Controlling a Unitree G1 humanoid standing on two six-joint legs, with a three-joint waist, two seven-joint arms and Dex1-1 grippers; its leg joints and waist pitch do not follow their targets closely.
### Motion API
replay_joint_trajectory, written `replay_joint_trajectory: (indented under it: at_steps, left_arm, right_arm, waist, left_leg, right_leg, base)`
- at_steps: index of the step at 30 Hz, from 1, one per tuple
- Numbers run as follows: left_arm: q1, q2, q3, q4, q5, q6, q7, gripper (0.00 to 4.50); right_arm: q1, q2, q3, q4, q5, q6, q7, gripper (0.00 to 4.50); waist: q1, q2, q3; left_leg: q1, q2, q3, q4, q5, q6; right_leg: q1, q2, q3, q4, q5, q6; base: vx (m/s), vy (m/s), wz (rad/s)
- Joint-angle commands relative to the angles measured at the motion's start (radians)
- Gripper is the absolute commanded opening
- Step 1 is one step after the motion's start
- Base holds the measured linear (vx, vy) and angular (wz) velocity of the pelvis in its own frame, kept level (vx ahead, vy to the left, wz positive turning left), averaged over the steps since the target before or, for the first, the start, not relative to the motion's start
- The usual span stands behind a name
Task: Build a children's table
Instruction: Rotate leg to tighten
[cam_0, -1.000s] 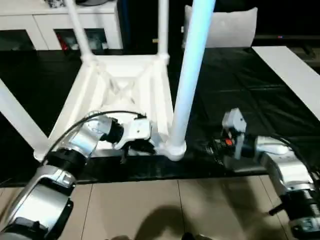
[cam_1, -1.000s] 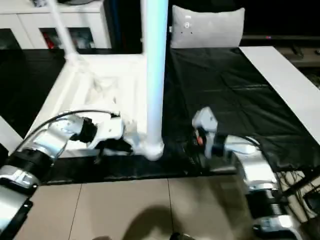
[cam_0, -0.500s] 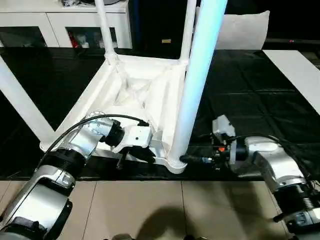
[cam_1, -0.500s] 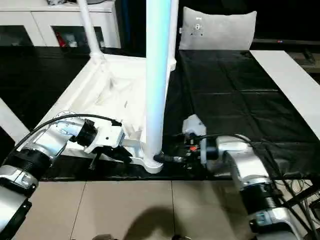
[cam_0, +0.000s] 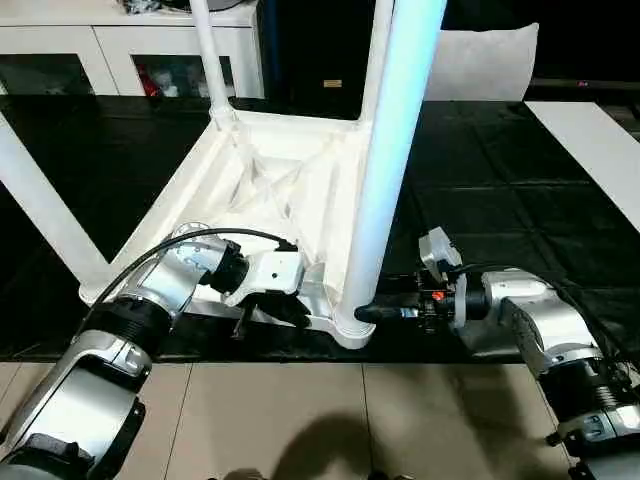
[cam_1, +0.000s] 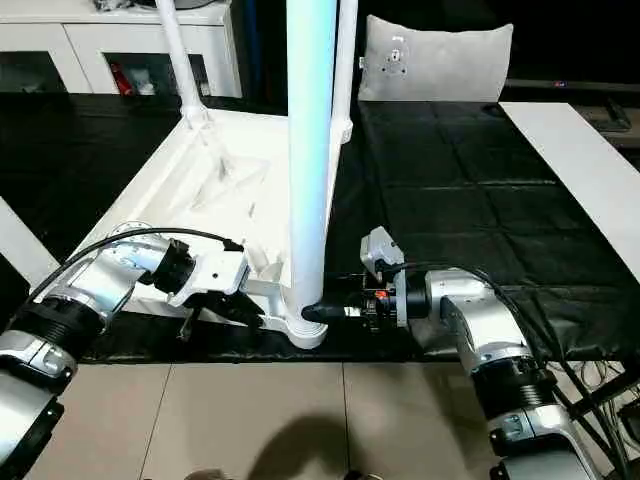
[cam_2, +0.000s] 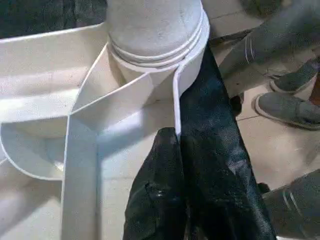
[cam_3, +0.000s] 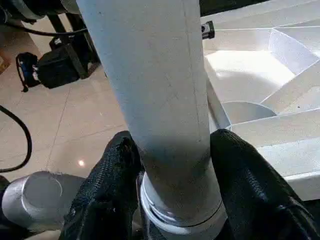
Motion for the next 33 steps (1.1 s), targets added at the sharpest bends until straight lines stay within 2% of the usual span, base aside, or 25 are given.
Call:
replay_joint_trajectory:
  at_steps: [1,5,7,8,9,10,11,12,13,14,15,17,18,19,20,21,22,23,24,25,27,28,30,32,33]
  left_arm:
    - [0.011,-0.009,-0.012,-0.011,0.024,0.063,0.020,0.00]
    - [0.012,-0.019,0.007,-0.032,0.019,0.140,0.064,0.00]
    - [0.014,-0.042,0.037,-0.060,0.007,0.228,0.130,0.00]
    - [0.015,-0.045,0.040,-0.065,0.006,0.237,0.138,0.00]
    - [0.017,-0.058,0.053,-0.081,-0.001,0.277,0.171,0.00]
    - [0.016,-0.074,0.065,-0.089,-0.004,0.311,0.209,0.00]
    - [0.015,-0.082,0.070,-0.093,-0.005,0.326,0.227,0.00]
    - [0.018,-0.091,0.075,-0.106,-0.004,0.349,0.248,0.00]
    - [0.018,-0.104,0.083,-0.116,-0.006,0.377,0.273,0.00]
    - [0.018,-0.113,0.086,-0.120,-0.005,0.392,0.289,0.00]
    - [0.020,-0.140,0.095,-0.139,-0.004,0.437,0.330,0.00]
    - [0.020,-0.153,0.101,-0.145,-0.003,0.456,0.354,0.00]
    - [0.009,-0.185,0.117,-0.144,0.004,0.493,0.416,0.00]
    - [0.004,-0.198,0.122,-0.145,0.008,0.511,0.442,0.00]
    - [0.001,-0.209,0.127,-0.150,0.010,0.528,0.466,0.00]
    - [-0.001,-0.221,0.133,-0.159,0.011,0.551,0.492,0.00]
    - [-0.002,-0.226,0.136,-0.163,0.012,0.561,0.502,0.00]
    - [-0.002,-0.234,0.139,-0.170,0.012,0.578,0.518,0.00]
    - [0.007,-0.248,0.148,-0.208,0.018,0.627,0.563,0.00]
    - [0.009,-0.248,0.149,-0.213,0.019,0.633,0.568,0.00]
    - [0.027,-0.253,0.162,-0.255,0.019,0.674,0.597,0.00]
    - [0.035,-0.251,0.167,-0.269,0.021,0.683,0.606,0.00]
    - [0.046,-0.247,0.170,-0.287,0.024,0.692,0.614,0.00]
    - [0.062,-0.233,0.178,-0.308,0.022,0.695,0.616,0.00]
    - [0.065,-0.227,0.179,-0.311,0.021,0.692,0.614,0.00]
  right_arm:
    - [0.027,0.013,0.014,-0.054,0.052,0.044,0.019,1.93]
    - [0.066,0.020,0.003,-0.102,0.056,0.063,-0.023,1.93]
    - [0.111,0.038,-0.008,-0.157,0.045,0.072,-0.097,1.93]
    - [0.116,0.041,-0.011,-0.163,0.043,0.073,-0.109,1.93]
    - [0.133,0.059,-0.020,-0.184,0.026,0.076,-0.172,1.93]
    - [0.144,0.080,-0.028,-0.197,0.009,0.080,-0.232,1.93]
    - [0.150,0.091,-0.031,-0.205,0.002,0.083,-0.258,1.93]
    - [0.159,0.102,-0.033,-0.219,-0.002,0.089,-0.288,1.93]
    - [0.163,0.122,-0.039,-0.224,-0.018,0.091,-0.344,1.93]
    - [0.164,0.135,-0.041,-0.225,-0.027,0.092,-0.375,1.93]
    - [0.162,0.175,-0.049,-0.222,-0.059,0.096,-0.475,1.92]
    - [0.158,0.198,-0.055,-0.216,-0.074,0.098,-0.528,1.91]
    - [0.142,0.253,-0.069,-0.201,-0.100,0.105,-0.639,1.90]
    - [0.134,0.276,-0.073,-0.195,-0.112,0.109,-0.691,1.90]
    - [0.126,0.295,-0.073,-0.187,-0.124,0.110,-0.731,1.90]
    - [0.113,0.318,-0.077,-0.172,-0.136,0.105,-0.775,1.89]
    - [0.107,0.328,-0.081,-0.165,-0.139,0.101,-0.792,1.89]
    - [0.096,0.345,-0.087,-0.152,-0.145,0.095,-0.821,1.89]
    - [0.057,0.396,-0.110,-0.110,-0.158,0.080,-0.922,1.89]
    - [0.052,0.402,-0.113,-0.105,-0.160,0.079,-0.934,1.89]
    - [0.016,0.436,-0.117,-0.065,-0.176,0.062,-0.989,1.89]
    - [0.005,0.435,-0.103,-0.049,-0.186,0.031,-0.975,1.89]
    - [0.001,0.446,-0.115,-0.040,-0.188,-0.001,-0.984,2.45]
    - [0.011,0.432,-0.128,-0.048,-0.188,-0.029,-0.982,2.61]
    - [0.016,0.425,-0.129,-0.054,-0.186,-0.033,-0.976,2.80]
  waist:
    - [0.000,-0.003,-0.084]
    - [0.002,-0.002,-0.084]
    - [0.003,-0.001,-0.073]
    - [0.003,-0.001,-0.073]
    - [-0.001,-0.002,-0.061]
    - [-0.005,-0.002,-0.057]
    - [-0.011,-0.003,-0.049]
    - [-0.022,-0.001,-0.046]
    - [-0.034,0.000,-0.047]
    - [-0.040,0.003,-0.048]
    - [-0.055,0.005,-0.044]
    - [-0.083,0.018,-0.036]
    - [-0.096,0.031,-0.027]
    - [-0.084,0.033,-0.016]
    - [-0.090,0.016,-0.005]
    - [-0.090,-0.017,0.001]
    - [-0.095,-0.036,0.005]
    - [-0.101,-0.037,-0.008]
    - [-0.101,-0.010,-0.012]
    - [-0.108,0.019,-0.026]
    - [-0.118,0.028,-0.034]
    - [-0.128,0.012,-0.021]
    - [-0.132,0.005,-0.019]
    - [-0.132,0.004,-0.023]
    - [-0.130,0.004,-0.028]
  left_leg:
    - [-0.010,0.033,0.006,-0.079,-0.059,0.052]
    - [-0.009,0.033,0.005,-0.079,-0.057,0.051]
    - [-0.006,0.029,0.008,-0.082,-0.074,0.045]
    - [-0.003,0.029,0.008,-0.082,-0.084,0.043]
    - [0.000,0.021,0.009,-0.084,-0.130,0.039]
    - [0.002,0.020,0.009,-0.084,-0.151,0.034]
    - [0.004,0.016,0.009,-0.084,-0.173,0.030]
    - [0.016,0.010,0.009,-0.077,-0.215,0.020]
    - [0.017,0.008,0.005,-0.074,-0.243,0.024]
    - [0.016,0.014,0.002,-0.077,-0.249,0.026]
    - [0.008,0.019,-0.003,-0.081,-0.257,0.035]
    - [0.000,0.047,-0.020,-0.096,-0.340,0.041]
    - [-0.023,0.102,-0.049,-0.136,-0.482,0.047]
    - [-0.018,0.152,-0.070,-0.189,-0.612,0.032]
    - [-0.003,0.136,-0.061,-0.191,-0.647,0.019]
    - [0.072,0.000,-0.011,-0.091,-0.546,-0.005]
    - [0.103,-0.059,0.023,-0.019,-0.390,0.009]
    - [0.039,-0.066,0.014,-0.015,-0.236,0.055]
    - [-0.014,-0.029,-0.011,-0.053,-0.178,0.069]
    - [-0.015,0.011,-0.036,-0.076,-0.176,0.057]
    - [-0.031,0.036,-0.051,-0.087,-0.153,0.063]
    - [-0.026,0.016,-0.039,-0.091,-0.162,0.063]
    - [-0.014,-0.004,-0.025,-0.087,-0.159,0.068]
    - [-0.020,0.002,-0.025,-0.089,-0.111,0.089]
    - [-0.022,0.006,-0.027,-0.089,-0.070,0.103]
  right_leg:
    - [0.077,-0.063,0.070,-0.064,-0.405,-0.047]
    - [0.076,-0.063,0.069,-0.064,-0.401,-0.050]
    - [0.072,-0.061,0.069,-0.075,-0.434,-0.035]
    - [0.072,-0.063,0.068,-0.077,-0.448,-0.032]
    - [0.068,-0.059,0.059,-0.095,-0.527,-0.002]
    - [0.067,-0.058,0.055,-0.101,-0.556,0.011]
    - [0.064,-0.055,0.049,-0.110,-0.591,0.029]
    - [0.059,-0.052,0.032,-0.128,-0.647,0.063]
    - [0.065,-0.050,0.014,-0.140,-0.668,0.094]
    - [0.071,-0.050,0.012,-0.142,-0.655,0.099]
    - [0.079,-0.048,0.005,-0.147,-0.627,0.111]
    - [0.097,-0.043,-0.011,-0.146,-0.610,0.120]
    - [0.126,-0.042,0.019,-0.070,-0.545,0.106]
    - [0.115,-0.051,0.103,0.051,-0.331,0.019]
    - [0.093,-0.051,0.131,0.048,-0.301,0.000]
    - [0.018,-0.049,0.089,-0.120,-0.736,0.059]
    - [-0.029,-0.040,0.060,-0.174,-0.924,0.108]
    - [0.046,-0.070,0.045,-0.160,-0.985,0.159]
    - [0.092,-0.075,0.033,-0.148,-0.861,0.173]
    - [0.098,-0.071,0.039,-0.128,-0.672,0.120]
    - [0.111,-0.071,0.048,-0.093,-0.454,0.051]
    - [0.094,-0.058,0.050,-0.096,-0.391,-0.019]
    - [0.086,-0.055,0.050,-0.109,-0.487,-0.025]
    - [0.087,-0.055,0.058,-0.104,-0.461,-0.037]
    - [0.088,-0.054,0.063,-0.092,-0.399,-0.055]
  base:
    - [0.000,0.000,0.00]
    - [0.000,0.000,0.00]
    - [0.000,0.000,0.00]
    - [0.000,0.000,0.00]
    - [0.000,0.000,0.00]
    - [0.000,0.000,0.00]
    - [0.000,0.000,0.00]
    - [0.000,0.000,0.00]
    - [0.000,0.000,0.00]
    - [0.000,0.000,0.00]
    - [0.000,0.000,0.00]
    - [0.000,0.000,0.00]
    - [0.000,0.000,0.00]
    - [0.000,0.000,0.00]
    - [0.000,0.000,0.00]
    - [0.000,0.000,0.00]
    - [0.000,0.000,0.00]
    - [0.115,-0.017,-0.17]
    - [0.080,0.015,-0.37]
    - [0.080,0.015,-0.37]
    - [0.012,0.012,-0.09]
    - [0.000,0.000,0.00]
    - [0.000,0.000,0.00]
    - [0.028,-0.002,0.01]
    - [0.058,-0.017,0.03]
